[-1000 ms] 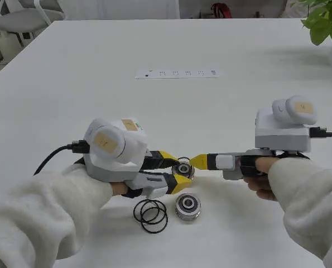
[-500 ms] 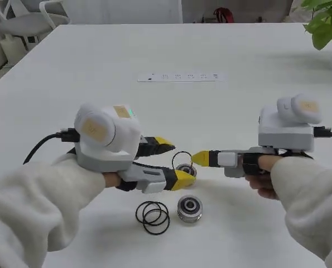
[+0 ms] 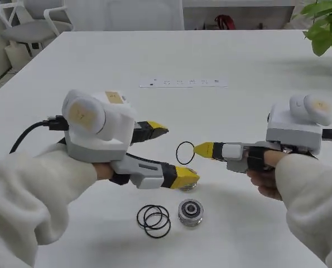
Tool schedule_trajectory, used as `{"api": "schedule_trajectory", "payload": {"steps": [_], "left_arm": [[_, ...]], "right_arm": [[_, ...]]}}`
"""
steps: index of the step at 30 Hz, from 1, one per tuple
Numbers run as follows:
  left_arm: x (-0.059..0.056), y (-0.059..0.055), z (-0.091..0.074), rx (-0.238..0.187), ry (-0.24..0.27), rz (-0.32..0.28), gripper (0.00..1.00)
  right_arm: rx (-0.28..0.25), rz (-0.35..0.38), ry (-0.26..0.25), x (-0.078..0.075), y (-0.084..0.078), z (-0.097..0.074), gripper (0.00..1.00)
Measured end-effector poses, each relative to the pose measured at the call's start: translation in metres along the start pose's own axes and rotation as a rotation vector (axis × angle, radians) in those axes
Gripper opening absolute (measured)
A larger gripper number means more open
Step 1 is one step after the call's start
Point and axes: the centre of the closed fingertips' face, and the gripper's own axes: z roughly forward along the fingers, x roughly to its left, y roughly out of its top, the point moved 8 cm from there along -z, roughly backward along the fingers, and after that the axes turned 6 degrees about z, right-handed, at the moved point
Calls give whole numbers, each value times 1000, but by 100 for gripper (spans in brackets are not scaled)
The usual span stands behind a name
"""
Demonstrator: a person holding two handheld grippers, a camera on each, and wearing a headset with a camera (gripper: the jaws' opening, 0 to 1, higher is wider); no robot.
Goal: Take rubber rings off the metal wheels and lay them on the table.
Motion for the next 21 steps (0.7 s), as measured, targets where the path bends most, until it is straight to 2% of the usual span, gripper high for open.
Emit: {"api": "schedule_trajectory", "payload": {"steps": [2, 7, 12, 21], "left_arm": [[1, 6, -6, -22, 5, -3, 75], [5, 9, -21, -32, 20, -2, 81], [6, 9, -34, -26, 23, -1, 84], [2, 12, -52, 1, 13, 46, 87]], "right_arm": [[1, -3, -1, 1, 0, 0, 0], [8, -12, 15, 7, 1, 0, 0], [10, -31, 29, 17, 3, 0, 0], [31, -80, 39, 25, 3, 1, 0]]}}
